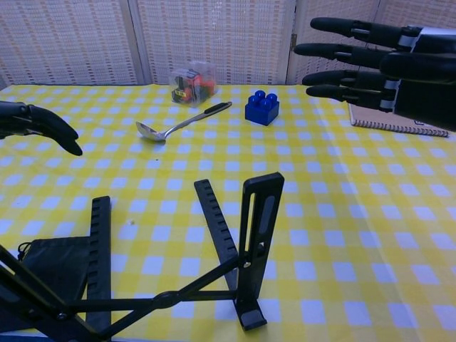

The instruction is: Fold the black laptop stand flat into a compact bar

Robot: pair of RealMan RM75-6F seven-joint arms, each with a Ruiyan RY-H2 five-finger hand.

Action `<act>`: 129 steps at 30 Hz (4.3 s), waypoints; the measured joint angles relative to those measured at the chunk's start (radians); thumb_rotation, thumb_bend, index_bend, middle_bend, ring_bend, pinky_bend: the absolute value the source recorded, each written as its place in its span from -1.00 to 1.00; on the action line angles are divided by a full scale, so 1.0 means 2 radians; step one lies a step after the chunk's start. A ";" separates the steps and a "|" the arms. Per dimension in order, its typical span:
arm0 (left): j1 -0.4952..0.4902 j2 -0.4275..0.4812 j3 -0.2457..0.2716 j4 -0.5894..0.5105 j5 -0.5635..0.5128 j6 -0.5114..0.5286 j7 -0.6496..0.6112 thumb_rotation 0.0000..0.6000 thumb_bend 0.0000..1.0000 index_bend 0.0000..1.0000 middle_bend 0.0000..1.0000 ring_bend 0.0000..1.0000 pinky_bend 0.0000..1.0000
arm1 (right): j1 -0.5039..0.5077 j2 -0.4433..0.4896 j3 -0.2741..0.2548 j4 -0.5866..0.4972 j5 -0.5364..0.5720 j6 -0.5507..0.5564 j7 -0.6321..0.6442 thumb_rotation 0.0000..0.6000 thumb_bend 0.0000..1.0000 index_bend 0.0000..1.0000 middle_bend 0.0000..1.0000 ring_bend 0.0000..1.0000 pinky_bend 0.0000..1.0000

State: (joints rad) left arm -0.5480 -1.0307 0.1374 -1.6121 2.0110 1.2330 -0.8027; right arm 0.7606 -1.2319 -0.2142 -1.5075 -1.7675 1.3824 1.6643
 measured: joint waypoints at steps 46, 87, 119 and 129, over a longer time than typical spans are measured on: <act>-0.035 -0.152 0.036 -0.010 -0.045 -0.047 0.153 1.00 -0.67 -0.70 -0.70 -0.85 -0.96 | -0.022 0.007 0.031 0.010 -0.005 -0.027 0.019 1.00 -0.37 -1.00 -0.78 -0.61 -1.00; -0.033 -0.185 -0.044 0.090 -0.067 0.016 0.370 1.00 -0.27 0.29 -0.06 -0.42 -0.80 | -0.038 0.001 0.034 0.024 -0.005 -0.020 0.029 1.00 -0.37 -1.00 -0.78 -0.61 -1.00; -0.042 -0.126 -0.048 0.052 -0.135 -0.030 0.381 1.00 -0.76 -1.00 -0.86 -1.00 -1.00 | -0.027 -0.033 0.027 0.041 -0.011 -0.057 0.021 1.00 -0.37 -1.00 -0.78 -0.61 -1.00; -0.026 -0.121 -0.055 0.049 -0.154 -0.010 0.369 1.00 -0.82 -1.00 -1.00 -1.00 -1.00 | -0.025 -0.027 0.029 0.029 -0.004 -0.060 0.007 1.00 -0.37 -1.00 -0.78 -0.61 -1.00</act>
State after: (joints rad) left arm -0.6004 -1.2734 0.0275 -1.5133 1.7037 1.2136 -0.0640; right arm 0.7106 -1.2856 -0.1556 -1.4487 -1.7746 1.2631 1.6782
